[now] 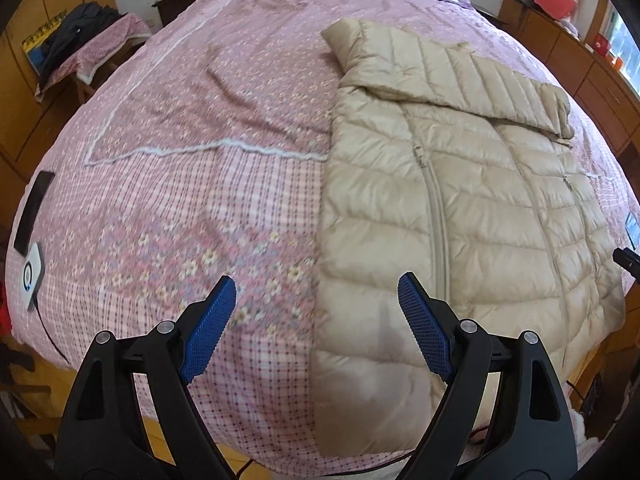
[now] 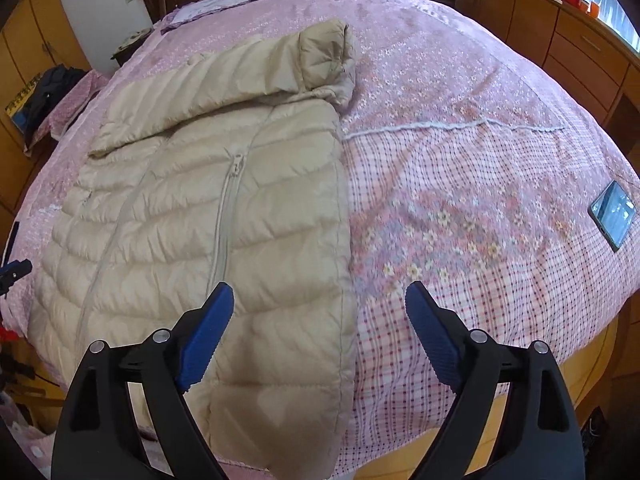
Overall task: Fold large clothes
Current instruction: 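Withdraw both open tools and move them to the jacket hem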
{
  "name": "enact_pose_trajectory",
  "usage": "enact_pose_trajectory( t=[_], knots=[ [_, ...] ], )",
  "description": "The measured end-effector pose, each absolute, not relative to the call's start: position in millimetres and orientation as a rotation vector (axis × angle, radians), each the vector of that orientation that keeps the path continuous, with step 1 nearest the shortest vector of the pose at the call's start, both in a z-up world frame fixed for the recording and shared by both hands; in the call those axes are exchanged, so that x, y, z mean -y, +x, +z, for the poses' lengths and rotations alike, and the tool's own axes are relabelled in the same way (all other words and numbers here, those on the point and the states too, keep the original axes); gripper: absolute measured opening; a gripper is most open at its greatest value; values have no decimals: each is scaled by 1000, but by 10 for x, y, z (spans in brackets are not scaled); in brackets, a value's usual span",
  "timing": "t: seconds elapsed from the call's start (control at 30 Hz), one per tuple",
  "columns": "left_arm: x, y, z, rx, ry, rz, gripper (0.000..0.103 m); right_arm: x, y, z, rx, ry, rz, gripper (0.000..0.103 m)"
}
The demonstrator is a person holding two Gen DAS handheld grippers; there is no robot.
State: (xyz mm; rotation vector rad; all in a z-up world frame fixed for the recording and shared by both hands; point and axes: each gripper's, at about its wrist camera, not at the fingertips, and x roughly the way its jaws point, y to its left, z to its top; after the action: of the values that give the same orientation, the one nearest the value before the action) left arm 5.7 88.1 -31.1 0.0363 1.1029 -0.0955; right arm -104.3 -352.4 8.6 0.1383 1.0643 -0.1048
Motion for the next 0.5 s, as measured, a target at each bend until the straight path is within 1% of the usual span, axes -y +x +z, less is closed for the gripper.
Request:
enact_pose_trajectory(
  t=[0.5],
  knots=[
    [-865, -14, -511, -1155, -4, -112, 83, 3420, -1042, -137, -1122, 147, -83, 89]
  ],
)
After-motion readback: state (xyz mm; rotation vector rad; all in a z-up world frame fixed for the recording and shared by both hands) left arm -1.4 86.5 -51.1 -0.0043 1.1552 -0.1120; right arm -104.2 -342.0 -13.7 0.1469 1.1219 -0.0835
